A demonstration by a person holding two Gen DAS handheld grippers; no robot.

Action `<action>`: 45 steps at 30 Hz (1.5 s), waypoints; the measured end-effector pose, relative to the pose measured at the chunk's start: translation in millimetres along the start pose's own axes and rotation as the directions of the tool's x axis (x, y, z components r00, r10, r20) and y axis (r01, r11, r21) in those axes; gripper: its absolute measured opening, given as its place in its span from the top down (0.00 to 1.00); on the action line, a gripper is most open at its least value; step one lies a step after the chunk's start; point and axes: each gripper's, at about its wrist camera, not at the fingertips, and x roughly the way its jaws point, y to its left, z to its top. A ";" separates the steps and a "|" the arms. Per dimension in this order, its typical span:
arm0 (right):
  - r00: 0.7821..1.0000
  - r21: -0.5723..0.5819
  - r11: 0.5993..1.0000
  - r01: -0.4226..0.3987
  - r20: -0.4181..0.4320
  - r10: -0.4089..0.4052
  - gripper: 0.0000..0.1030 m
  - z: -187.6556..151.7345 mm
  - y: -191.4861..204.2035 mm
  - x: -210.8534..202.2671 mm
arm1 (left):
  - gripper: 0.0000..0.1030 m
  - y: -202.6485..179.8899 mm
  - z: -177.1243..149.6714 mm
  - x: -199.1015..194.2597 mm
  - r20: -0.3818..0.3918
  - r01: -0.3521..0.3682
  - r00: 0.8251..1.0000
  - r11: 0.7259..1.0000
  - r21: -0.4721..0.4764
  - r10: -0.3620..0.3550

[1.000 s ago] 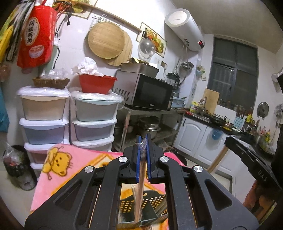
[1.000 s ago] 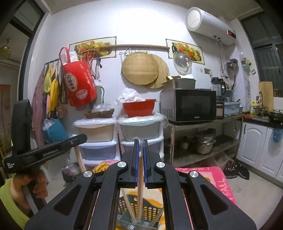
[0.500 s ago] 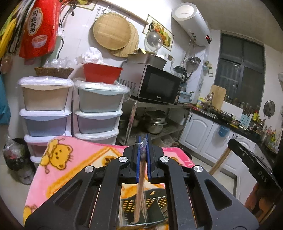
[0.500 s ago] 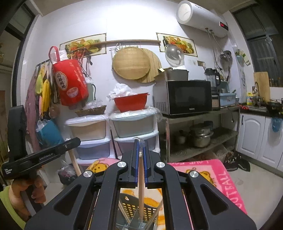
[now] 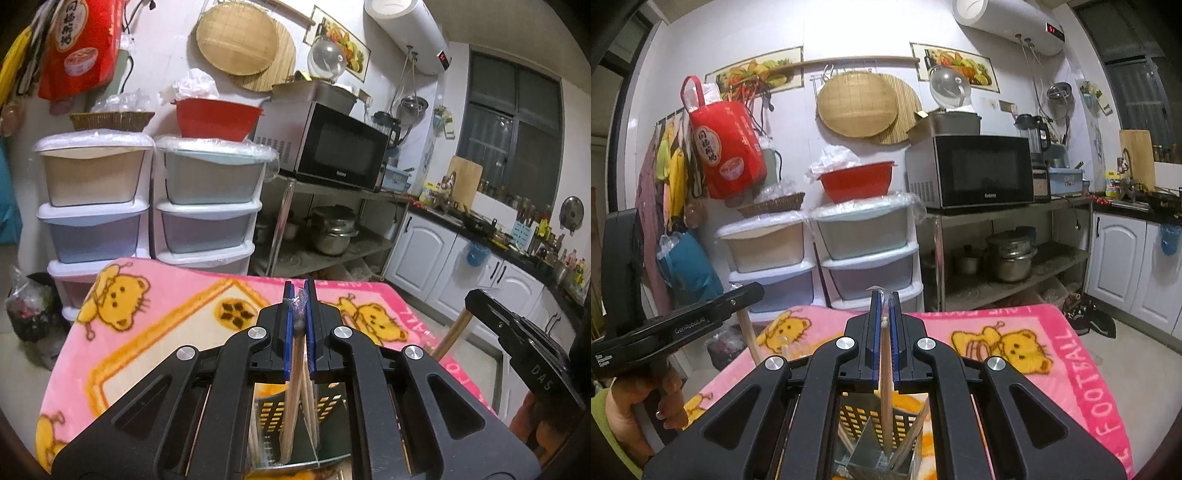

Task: Organize utensils
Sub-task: 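Lower the chopstick into the caddy and open the left tool while the right tool releases its own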

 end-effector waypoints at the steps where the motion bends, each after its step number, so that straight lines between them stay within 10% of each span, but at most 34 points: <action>1: 1.000 0.000 1.000 0.001 -0.006 -0.001 0.95 -2.2 0.4 2.0 | 0.97 0.0 -2.8 2.4 -0.005 -0.002 1.000 1.000 0.002 0.002; 22: 0.996 0.020 0.999 0.036 -0.077 -0.034 0.93 -34.3 -0.8 18.7 | 0.97 4.1 -31.9 19.9 -0.053 -0.016 0.998 1.000 0.023 0.017; 31: 0.993 0.024 0.998 0.053 -0.104 -0.051 0.60 -46.0 -5.8 7.5 | 0.97 6.4 -40.4 20.3 -0.076 -0.023 0.997 1.000 0.021 0.024; 45: 0.988 0.018 0.997 0.075 -0.133 -0.072 0.46 -53.3 -7.1 -10.4 | 0.54 14.0 -45.5 9.8 -0.090 -0.019 0.996 1.000 -0.006 0.018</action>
